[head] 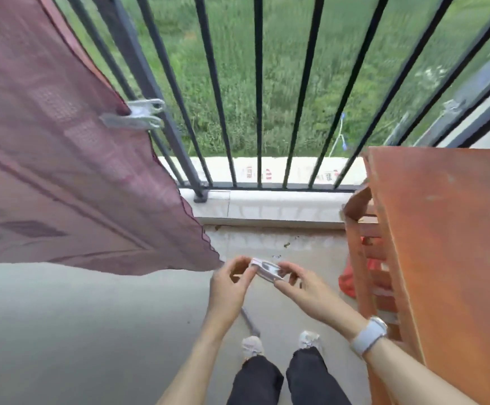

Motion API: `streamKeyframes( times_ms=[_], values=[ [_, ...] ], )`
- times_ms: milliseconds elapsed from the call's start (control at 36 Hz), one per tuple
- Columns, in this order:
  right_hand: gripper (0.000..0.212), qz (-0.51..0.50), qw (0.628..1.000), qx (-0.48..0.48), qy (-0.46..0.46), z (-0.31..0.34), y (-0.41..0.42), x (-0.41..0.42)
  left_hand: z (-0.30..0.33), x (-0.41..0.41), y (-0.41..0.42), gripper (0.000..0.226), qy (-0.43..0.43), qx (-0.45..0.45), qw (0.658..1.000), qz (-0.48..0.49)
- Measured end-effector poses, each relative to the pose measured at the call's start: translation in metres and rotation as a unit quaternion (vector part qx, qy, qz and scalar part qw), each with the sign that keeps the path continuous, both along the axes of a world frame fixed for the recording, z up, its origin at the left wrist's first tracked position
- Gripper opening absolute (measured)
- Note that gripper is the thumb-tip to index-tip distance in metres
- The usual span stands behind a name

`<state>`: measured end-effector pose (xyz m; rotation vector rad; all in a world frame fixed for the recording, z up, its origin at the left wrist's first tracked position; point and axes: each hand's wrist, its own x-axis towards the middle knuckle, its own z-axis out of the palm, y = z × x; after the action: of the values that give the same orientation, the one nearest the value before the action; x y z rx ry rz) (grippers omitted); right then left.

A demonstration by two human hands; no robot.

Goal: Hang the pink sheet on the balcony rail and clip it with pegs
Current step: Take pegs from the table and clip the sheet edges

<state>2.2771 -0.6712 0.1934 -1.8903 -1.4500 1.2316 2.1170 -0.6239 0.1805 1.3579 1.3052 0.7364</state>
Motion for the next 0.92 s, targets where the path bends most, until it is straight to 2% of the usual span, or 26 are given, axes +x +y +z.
streamKeyframes(
  times_ms=[83,167,278,361,444,500,583,639,722,833,917],
  values=[
    [0.023,0.041,0.999,-0.005,0.015,-0.004,0.024,-0.022,0.000,-0.026,0.011,0.017,0.023,0.004,0.999,0.048],
    [0.013,0.003,0.999,0.011,0.039,-0.020,0.045,-0.030,-0.002,-0.041,0.027,0.025,0.082,0.047,0.987,0.132],
    [0.012,-0.056,0.995,0.023,0.082,-0.023,0.085,-0.033,0.008,-0.038,0.056,0.029,0.153,0.106,0.946,0.267],
    [0.027,-0.042,0.989,0.048,0.130,-0.014,0.125,-0.035,0.015,-0.023,0.082,0.045,0.216,0.107,0.912,0.332],
    [0.024,-0.025,0.986,0.047,0.161,-0.016,0.164,-0.036,0.014,-0.003,0.105,0.058,0.273,0.089,0.878,0.382],
    [0.023,-0.011,0.985,0.029,0.171,-0.020,0.185,-0.035,0.009,0.006,0.117,0.052,0.275,0.069,0.861,0.422],
    [0.024,0.028,0.988,-0.001,0.154,-0.025,0.207,-0.034,-0.004,0.006,0.122,0.026,0.245,0.047,0.845,0.473],
    [0.021,0.060,0.986,-0.018,0.153,-0.029,0.218,-0.036,-0.015,0.001,0.115,0.014,0.230,0.051,0.840,0.488],
    [0.014,0.068,0.968,-0.074,0.229,-0.033,0.229,-0.048,-0.026,-0.007,0.101,0.007,0.232,0.076,0.842,0.482],
    [0.010,0.051,0.923,-0.157,0.348,-0.032,0.234,-0.072,-0.028,-0.010,0.094,0.016,0.250,0.082,0.843,0.470],
    [0.013,0.034,0.905,-0.185,0.381,-0.033,0.237,-0.084,-0.031,-0.014,0.094,0.014,0.259,0.062,0.853,0.450]
  ],
)
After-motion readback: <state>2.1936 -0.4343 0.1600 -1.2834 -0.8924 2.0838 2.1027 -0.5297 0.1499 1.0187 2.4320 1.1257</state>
